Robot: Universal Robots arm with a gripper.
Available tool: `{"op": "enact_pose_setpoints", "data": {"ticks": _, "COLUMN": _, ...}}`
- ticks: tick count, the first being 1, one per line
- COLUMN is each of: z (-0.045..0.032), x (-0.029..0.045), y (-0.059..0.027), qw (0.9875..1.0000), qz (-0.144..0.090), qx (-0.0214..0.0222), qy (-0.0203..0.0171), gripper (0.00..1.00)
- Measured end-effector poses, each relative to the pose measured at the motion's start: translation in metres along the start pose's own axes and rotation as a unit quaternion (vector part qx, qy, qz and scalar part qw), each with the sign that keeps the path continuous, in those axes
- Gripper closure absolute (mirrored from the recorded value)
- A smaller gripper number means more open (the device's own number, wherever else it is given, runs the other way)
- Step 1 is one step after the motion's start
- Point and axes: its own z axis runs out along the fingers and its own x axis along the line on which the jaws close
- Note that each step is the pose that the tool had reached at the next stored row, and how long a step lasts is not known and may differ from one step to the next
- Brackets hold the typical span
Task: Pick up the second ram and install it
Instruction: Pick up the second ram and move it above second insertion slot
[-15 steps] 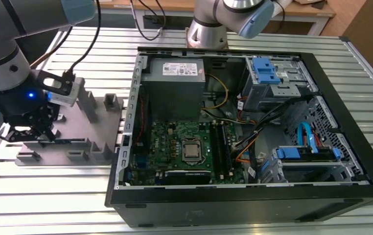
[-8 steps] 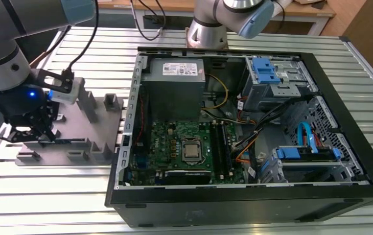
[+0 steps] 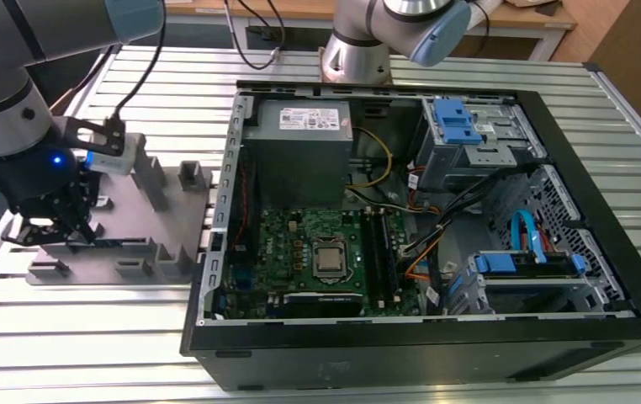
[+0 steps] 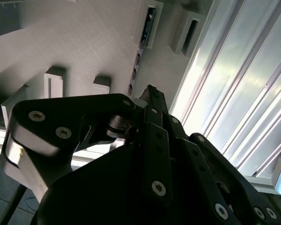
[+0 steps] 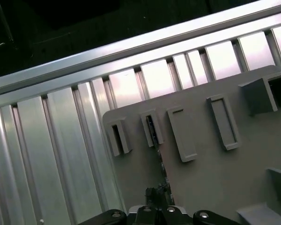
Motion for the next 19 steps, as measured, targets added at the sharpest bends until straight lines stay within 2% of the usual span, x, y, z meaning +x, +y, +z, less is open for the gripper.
{"op": "enact_pose_setpoints", "data": {"ticks": 9, "z": 0.0, "x": 0.0, "y": 0.0, "qw": 0.9994, "qz": -0.036, "qx": 0.0015, "qy": 0.0014, "gripper": 0.89}}
{"op": "enact_pose_setpoints", "data": {"ticks": 19, "z": 0.0, "x": 0.0, "y": 0.0, "qw": 0.9975, "qz": -0.07, "qx": 0.0029, "qy": 0.0027, "gripper": 0.89}}
